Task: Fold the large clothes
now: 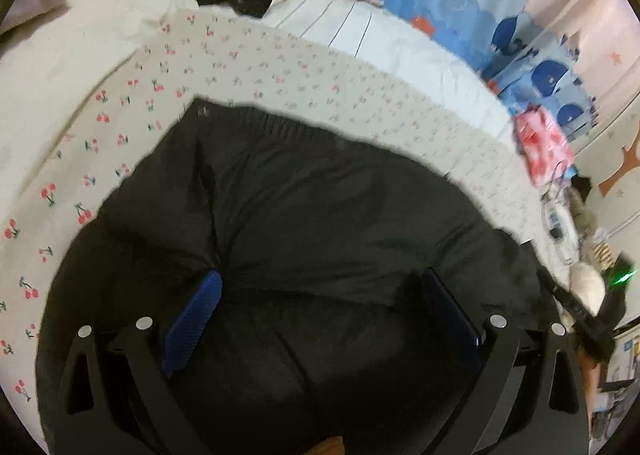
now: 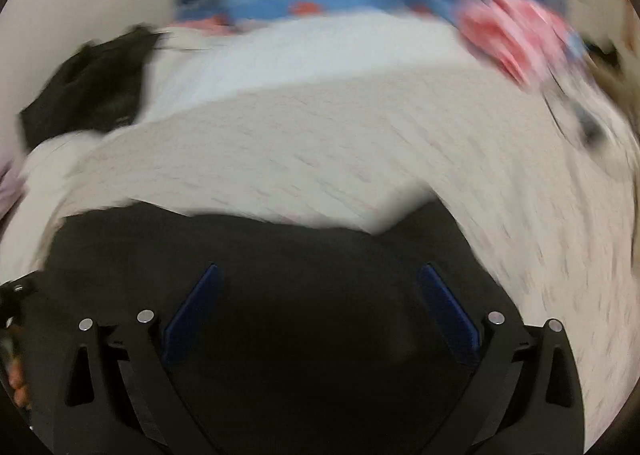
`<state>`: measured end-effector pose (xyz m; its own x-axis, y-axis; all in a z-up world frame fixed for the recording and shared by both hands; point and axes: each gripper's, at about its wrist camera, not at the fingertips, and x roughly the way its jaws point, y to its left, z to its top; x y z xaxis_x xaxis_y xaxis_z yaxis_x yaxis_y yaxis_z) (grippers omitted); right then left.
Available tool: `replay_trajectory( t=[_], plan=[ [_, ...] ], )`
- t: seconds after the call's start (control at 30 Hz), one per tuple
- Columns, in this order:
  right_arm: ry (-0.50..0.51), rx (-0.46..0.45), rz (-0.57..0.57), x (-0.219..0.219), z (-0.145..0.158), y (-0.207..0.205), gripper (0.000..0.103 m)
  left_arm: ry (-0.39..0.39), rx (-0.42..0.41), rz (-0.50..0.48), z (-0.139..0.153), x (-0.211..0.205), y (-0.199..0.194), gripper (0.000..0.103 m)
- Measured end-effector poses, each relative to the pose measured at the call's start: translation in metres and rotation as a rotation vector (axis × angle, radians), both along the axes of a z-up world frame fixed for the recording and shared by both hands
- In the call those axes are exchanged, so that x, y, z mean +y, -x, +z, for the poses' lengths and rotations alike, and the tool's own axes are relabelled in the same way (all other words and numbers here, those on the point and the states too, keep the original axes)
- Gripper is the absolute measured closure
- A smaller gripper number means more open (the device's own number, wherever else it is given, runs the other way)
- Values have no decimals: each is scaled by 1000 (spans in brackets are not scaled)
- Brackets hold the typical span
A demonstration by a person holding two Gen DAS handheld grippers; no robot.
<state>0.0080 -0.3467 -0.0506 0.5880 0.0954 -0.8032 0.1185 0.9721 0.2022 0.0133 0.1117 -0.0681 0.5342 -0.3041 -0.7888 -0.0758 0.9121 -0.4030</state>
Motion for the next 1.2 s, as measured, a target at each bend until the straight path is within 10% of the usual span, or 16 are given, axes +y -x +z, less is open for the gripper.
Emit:
replay_trajectory(
  t=[0.17, 0.27, 0.47, 0.6, 0.8, 0.87, 0.93, 1.03, 1.2],
  plan=[
    [-43, 1, 4, -7, -1, 9, 7, -16, 3, -36, -2, -6, 1, 7],
    [-69, -99, 112, 21, 37, 41, 7, 117, -19, -22, 15, 17, 14, 8],
    [52, -220, 674, 139, 84, 172, 7, 319, -85, 134, 42, 99, 61, 8],
    [310, -252, 1009, 227, 66, 250, 7, 411, -49, 228, 28, 140, 113, 8],
    [815, -282, 1101, 301, -5, 272, 7, 443, -22, 242, 16, 155, 176, 8],
    [726, -256, 1022, 295, -2, 254, 7, 434, -5, 233, 13, 154, 193, 7],
    [386, -181, 842, 262, 22, 219, 7, 432, 26, 204, 9, 150, 205, 7],
    [148, -139, 702, 223, 31, 199, 7, 482, 76, 166, -5, 140, 209, 8],
    [118, -111, 694, 216, 24, 214, 7, 612, 144, 138, -30, 117, 183, 7]
  ],
)
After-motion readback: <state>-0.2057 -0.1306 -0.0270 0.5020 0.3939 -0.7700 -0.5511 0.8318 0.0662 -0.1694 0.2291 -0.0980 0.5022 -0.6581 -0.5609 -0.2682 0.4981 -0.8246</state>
